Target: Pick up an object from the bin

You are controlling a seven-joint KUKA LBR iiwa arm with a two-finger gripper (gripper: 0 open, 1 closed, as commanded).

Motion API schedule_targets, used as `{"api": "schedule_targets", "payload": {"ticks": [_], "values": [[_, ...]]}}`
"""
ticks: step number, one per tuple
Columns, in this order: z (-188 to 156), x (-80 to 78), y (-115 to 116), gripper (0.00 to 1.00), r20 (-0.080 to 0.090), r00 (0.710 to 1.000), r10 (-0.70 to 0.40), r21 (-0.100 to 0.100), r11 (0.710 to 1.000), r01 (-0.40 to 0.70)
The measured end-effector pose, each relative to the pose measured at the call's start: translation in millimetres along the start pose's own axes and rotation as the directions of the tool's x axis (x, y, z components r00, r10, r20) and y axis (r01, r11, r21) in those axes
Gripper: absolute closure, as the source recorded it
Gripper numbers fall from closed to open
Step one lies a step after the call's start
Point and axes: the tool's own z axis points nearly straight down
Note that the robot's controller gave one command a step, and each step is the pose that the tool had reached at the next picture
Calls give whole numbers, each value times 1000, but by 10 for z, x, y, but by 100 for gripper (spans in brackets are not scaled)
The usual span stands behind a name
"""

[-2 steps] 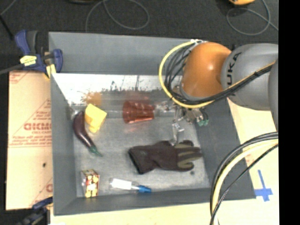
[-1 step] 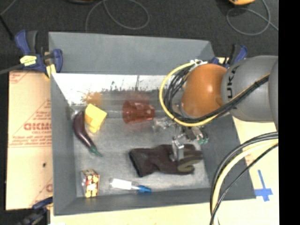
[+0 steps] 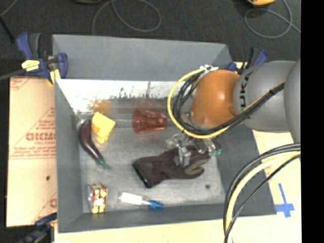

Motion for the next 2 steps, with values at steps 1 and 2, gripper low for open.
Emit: {"api": "schedule_targets", "payload": {"ticks": [1,2], "values": [[-1,2,1,100,0,1000,0,0,1000,0],[-907,-18,18,100,3,999,-48,1,999,48]]}}
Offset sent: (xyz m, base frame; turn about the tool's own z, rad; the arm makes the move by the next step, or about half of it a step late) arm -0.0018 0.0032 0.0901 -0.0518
